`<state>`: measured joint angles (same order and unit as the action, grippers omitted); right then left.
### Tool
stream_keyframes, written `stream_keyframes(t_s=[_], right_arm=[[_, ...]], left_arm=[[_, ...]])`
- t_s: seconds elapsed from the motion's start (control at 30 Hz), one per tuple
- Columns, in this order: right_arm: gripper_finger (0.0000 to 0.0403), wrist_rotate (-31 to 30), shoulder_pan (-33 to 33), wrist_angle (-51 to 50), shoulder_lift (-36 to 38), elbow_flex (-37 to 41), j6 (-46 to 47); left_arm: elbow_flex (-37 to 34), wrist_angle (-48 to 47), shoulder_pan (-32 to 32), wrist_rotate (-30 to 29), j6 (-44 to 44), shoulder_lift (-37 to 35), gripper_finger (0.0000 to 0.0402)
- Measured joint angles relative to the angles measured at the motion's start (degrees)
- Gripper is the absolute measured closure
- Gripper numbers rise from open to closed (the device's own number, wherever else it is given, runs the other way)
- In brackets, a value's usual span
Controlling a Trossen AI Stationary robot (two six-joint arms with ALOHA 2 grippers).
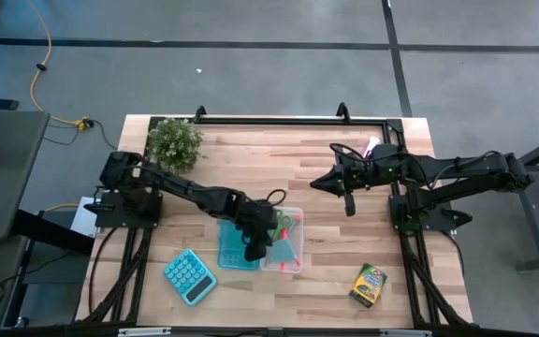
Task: Pack school essentials
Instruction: Put the blue sticky notes into the blue supply box
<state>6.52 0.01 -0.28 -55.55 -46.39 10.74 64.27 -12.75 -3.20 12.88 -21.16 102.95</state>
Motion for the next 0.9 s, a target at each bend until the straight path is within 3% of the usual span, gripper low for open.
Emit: stream_keyframes(t_s=[0.17, 0.33, 0.9], right_arm=[[0.0403, -1.91, -0.01, -0.58, 0.00, 0.00, 0.81], [0.0403, -2.22, -0.02, -0.85, 0.00, 0.00, 0.81], [0.0403, -5.05, -0.02, -1.28, 0.02, 0.00, 1.25]], left_arm=[[0.04, -2.41, 1.74, 6.05, 3.58, 0.78, 0.0401], [0.04, -4.67, 3.65, 8.52, 7.68, 0.77, 0.0401], [0.04, -5.98, 3.74, 8.92, 16.91, 0.77, 0.0402]])
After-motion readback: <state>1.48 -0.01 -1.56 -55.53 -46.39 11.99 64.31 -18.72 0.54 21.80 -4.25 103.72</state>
